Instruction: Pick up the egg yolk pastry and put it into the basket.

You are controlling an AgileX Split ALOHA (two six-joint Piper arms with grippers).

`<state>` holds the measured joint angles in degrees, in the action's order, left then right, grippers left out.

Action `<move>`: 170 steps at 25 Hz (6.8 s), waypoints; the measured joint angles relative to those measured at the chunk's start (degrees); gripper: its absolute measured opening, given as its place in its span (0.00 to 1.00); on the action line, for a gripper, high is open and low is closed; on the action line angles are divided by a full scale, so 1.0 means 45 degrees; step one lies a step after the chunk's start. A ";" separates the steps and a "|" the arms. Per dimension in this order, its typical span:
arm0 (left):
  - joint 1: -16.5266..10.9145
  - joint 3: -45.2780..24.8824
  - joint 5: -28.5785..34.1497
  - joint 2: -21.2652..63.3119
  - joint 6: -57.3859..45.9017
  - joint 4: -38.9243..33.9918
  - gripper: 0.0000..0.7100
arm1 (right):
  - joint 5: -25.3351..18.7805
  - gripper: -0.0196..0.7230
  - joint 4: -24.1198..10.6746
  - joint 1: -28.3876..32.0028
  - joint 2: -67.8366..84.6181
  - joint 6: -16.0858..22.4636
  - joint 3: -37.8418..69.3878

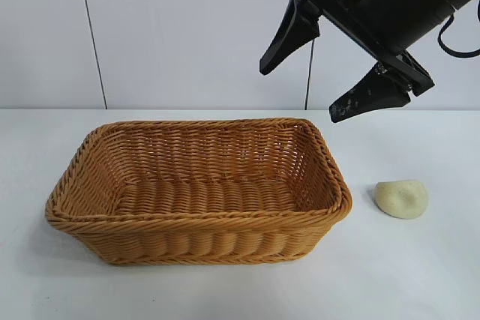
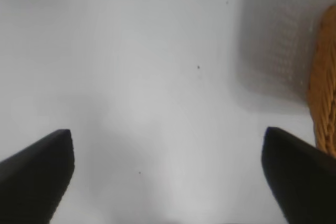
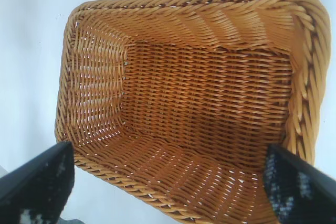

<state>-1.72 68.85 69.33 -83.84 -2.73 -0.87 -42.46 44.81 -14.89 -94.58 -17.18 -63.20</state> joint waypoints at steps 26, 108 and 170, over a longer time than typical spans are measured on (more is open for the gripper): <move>0.0000 -0.8885 -0.1744 1.5445 0.0045 0.0709 0.98 | -0.0013 0.96 0.0103 0.0000 0.0000 0.0000 0.0000; 0.0000 -0.8898 -0.1800 1.8701 0.0047 0.0829 0.98 | -0.3580 0.27 -0.7678 0.2427 -0.5291 0.4342 -0.5066; 0.0000 -0.8898 -0.1811 1.8701 0.0058 0.0817 0.98 | -0.4317 0.88 -0.8435 -0.4553 -0.6532 0.5103 -0.9430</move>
<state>-1.72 28.81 61.18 0.31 -2.47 2.80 -61.88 6.86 -35.38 -123.98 5.78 -105.63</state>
